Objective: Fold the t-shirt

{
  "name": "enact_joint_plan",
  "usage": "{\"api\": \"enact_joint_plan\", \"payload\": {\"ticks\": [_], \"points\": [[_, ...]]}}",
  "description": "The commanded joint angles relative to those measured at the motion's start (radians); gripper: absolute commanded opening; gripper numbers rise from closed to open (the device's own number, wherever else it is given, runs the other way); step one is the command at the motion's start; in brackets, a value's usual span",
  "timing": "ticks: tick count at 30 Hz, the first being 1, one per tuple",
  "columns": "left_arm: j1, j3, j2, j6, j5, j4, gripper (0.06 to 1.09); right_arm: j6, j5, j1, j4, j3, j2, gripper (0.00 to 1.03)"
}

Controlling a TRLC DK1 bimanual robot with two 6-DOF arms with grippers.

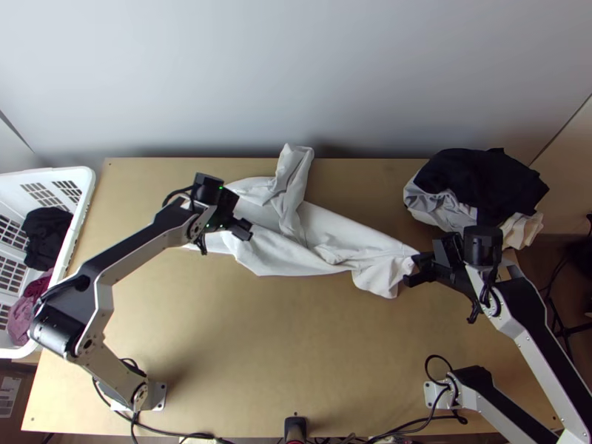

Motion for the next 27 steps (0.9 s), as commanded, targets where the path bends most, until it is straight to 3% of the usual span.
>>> {"api": "enact_joint_plan", "payload": {"ticks": [1,10,17,27], "points": [[-0.028,0.064,0.017,-0.021,0.006,-0.042,1.04,0.000,0.000,-0.006,-0.004,-0.016,-0.003,0.03],[0.009,-0.094,-0.269,0.061,0.067,-0.285,1.04,0.002,0.000,-0.009,0.014,-0.037,-0.015,0.03],[0.017,-0.284,-0.380,0.123,0.067,-0.308,1.03,0.010,0.000,-0.012,0.016,-0.041,-0.017,0.03],[-0.058,-0.321,-0.302,0.111,0.066,-0.276,1.00,0.022,0.000,-0.023,-0.006,-0.021,-0.026,0.03]]}}
